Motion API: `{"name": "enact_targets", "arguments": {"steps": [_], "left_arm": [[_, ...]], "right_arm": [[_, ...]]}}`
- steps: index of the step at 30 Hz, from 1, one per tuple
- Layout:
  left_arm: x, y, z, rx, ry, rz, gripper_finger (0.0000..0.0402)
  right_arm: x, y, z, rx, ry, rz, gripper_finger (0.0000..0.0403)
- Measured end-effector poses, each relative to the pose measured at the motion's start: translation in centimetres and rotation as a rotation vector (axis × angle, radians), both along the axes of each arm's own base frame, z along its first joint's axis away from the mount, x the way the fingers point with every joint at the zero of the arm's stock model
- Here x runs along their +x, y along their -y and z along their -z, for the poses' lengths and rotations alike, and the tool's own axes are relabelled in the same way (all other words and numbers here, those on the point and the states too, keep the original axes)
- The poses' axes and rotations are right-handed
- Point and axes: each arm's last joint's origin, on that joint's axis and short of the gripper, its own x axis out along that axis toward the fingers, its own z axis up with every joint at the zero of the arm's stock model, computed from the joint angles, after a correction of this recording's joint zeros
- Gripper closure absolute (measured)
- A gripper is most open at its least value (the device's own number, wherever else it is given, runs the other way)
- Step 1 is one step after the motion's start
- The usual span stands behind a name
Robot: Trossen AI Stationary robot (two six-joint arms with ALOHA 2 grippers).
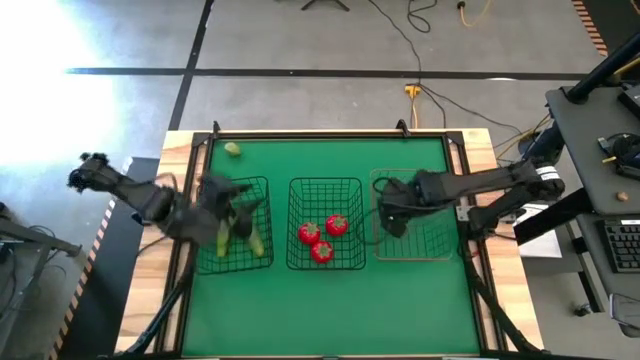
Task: Sort produce into baskets
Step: Put the bottom lime into the gold wire basket
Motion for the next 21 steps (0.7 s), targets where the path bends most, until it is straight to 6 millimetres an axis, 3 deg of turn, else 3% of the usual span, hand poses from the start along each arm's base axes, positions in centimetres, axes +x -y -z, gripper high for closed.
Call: {"name": "enact_targets", "arguments": {"steps": [6,13,21], "left_arm": [[0.1,-5.9,0.6,-0.089,-0.171,-0.131,0.017],[0.5,-11.0,1.6,-0.15,-0.324,-0.174,0.017],[-1.0,-16.0,2.2,-0.214,-0.394,-0.271,0.017]], "right_arm": [[0.2,1.8,4.4,0.17,-0.007,-0.01,0.0203],[-0.9,1.9,8.5,0.244,-0.03,0.041,0.0204],[-1.2,2.2,9.9,0.222,0.003,0.099,0.0197]]}}
